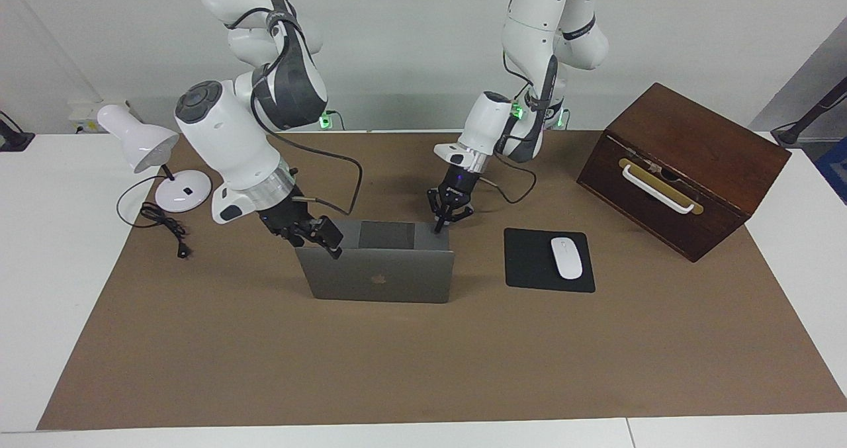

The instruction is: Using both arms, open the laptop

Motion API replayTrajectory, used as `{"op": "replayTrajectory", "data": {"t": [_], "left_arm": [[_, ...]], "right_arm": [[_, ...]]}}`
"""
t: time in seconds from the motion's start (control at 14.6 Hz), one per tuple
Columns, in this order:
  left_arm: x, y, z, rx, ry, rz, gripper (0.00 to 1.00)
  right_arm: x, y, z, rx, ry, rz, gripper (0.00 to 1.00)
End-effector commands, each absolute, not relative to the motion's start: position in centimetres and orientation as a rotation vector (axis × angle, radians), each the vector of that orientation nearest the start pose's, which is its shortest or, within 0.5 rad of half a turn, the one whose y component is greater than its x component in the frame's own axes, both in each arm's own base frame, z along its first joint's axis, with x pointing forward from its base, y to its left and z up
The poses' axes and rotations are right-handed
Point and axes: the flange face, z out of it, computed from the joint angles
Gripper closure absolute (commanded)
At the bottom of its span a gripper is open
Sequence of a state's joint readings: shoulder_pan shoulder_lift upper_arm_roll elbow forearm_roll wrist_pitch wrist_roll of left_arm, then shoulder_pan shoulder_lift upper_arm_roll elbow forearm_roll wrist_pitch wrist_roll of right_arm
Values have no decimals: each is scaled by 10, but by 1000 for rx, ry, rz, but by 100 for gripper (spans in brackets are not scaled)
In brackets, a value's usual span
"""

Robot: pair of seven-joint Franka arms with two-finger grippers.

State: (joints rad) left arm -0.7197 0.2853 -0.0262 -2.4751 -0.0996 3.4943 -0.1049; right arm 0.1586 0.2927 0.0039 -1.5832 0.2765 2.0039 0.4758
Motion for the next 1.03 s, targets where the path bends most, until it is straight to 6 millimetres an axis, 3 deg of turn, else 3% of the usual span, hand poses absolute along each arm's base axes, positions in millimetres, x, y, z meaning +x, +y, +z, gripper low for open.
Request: {"op": "replayTrajectory", "data": {"t": [0.0,0.34,0.55,0.82,0.96], "left_arm": [[405,-352,259,-3171,783,-1129,100],[410,-350,281,-3247,636,-1034,100],[418,-345,319,-3280,568,-855,100],[440,-336,377,-3294,499,-607,100],[449,-323,400,-3286,468,-469,100]], "right_arm": [[642,97,504,-2850,498,-9,1],[613,38,540,-2977,321,69,1],[596,-5,562,-3086,218,75,0],[574,-80,589,-3133,181,24,0],[565,-108,597,-3147,135,4,0]]}}
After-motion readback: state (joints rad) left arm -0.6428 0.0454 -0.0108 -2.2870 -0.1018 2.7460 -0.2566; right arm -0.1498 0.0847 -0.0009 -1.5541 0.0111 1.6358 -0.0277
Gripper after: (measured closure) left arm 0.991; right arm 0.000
